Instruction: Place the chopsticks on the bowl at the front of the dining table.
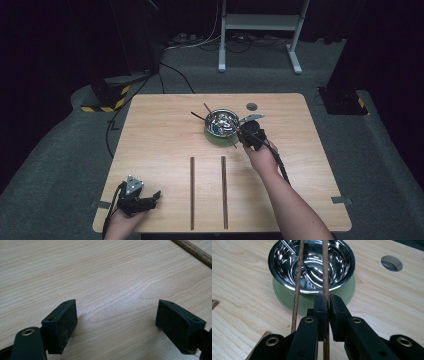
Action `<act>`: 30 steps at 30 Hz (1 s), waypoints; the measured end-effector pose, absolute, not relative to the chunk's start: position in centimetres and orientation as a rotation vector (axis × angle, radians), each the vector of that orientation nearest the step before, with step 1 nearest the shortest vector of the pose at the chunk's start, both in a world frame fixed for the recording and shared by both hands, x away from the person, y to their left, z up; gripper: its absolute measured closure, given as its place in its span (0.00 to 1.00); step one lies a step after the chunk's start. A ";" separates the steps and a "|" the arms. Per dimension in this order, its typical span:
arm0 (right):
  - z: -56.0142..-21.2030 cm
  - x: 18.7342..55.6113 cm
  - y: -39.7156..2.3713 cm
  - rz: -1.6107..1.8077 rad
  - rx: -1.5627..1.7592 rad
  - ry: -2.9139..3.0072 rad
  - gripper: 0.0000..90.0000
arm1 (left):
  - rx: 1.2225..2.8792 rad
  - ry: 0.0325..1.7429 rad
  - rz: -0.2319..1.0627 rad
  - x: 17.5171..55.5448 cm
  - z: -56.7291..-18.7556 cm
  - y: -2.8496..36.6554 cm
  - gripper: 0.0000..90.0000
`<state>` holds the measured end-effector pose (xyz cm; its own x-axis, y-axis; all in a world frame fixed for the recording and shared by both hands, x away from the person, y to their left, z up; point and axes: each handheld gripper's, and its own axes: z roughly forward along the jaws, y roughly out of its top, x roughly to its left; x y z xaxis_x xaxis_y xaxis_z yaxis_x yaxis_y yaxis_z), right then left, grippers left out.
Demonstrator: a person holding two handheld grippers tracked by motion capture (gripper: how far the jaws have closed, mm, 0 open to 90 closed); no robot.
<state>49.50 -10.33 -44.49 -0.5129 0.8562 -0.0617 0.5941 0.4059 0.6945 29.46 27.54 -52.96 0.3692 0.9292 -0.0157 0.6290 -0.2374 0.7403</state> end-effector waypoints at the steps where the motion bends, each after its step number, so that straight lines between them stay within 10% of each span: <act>1: -44.5 49.5 -10.3 0.868 1.242 2.257 0.93 | 1.966 1.343 0.577 29.5 -53.0 27.5 0.19; 30: -43.5 56.1 -4.7 0.838 1.217 2.280 0.93 | 1.964 1.337 0.569 29.5 -53.0 27.6 0.19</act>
